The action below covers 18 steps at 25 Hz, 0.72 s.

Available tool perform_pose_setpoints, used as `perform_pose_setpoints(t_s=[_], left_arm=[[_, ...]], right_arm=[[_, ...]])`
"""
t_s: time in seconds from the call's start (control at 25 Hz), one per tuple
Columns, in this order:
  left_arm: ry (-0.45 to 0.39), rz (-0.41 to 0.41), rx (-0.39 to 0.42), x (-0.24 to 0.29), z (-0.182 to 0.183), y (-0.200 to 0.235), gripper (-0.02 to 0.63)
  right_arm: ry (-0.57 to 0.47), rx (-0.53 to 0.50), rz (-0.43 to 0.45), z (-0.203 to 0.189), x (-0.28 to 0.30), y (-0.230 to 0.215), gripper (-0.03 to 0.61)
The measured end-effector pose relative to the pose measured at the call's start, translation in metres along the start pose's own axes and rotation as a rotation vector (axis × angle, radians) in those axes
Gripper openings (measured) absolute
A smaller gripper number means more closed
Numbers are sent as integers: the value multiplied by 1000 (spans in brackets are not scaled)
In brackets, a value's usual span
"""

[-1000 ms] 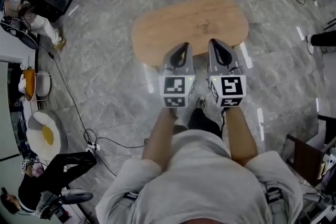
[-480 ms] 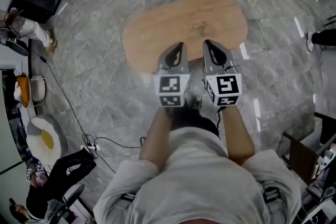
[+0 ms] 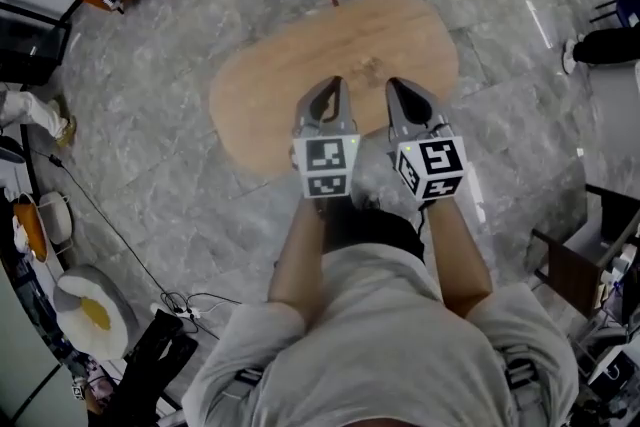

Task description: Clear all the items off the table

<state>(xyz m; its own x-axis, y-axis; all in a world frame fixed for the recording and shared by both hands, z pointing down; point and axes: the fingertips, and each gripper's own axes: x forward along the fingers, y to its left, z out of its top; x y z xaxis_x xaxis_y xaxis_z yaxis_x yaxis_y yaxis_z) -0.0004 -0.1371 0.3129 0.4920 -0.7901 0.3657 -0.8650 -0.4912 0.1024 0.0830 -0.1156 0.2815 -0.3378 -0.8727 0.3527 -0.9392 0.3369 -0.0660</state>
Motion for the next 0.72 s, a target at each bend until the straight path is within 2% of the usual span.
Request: perform_pose_setpoints(t_s=[0.08, 0.24, 0.36, 0.52, 0.72], left_arm=[[21, 3, 32, 15, -10, 6, 21], [56, -49, -60, 39, -28, -4, 21], [94, -90, -112, 54, -51, -10, 20], [154, -137, -120, 86, -94, -18, 21], [256, -148, -143, 107, -163, -13, 20]], right_arm=[[32, 2, -10, -10, 12, -2, 6], [84, 27, -9, -26, 30, -6, 6], [125, 98, 1, -52, 45, -13, 6], [185, 156, 2, -105, 68, -40, 6], [299, 201, 29, -185, 97, -50, 6]])
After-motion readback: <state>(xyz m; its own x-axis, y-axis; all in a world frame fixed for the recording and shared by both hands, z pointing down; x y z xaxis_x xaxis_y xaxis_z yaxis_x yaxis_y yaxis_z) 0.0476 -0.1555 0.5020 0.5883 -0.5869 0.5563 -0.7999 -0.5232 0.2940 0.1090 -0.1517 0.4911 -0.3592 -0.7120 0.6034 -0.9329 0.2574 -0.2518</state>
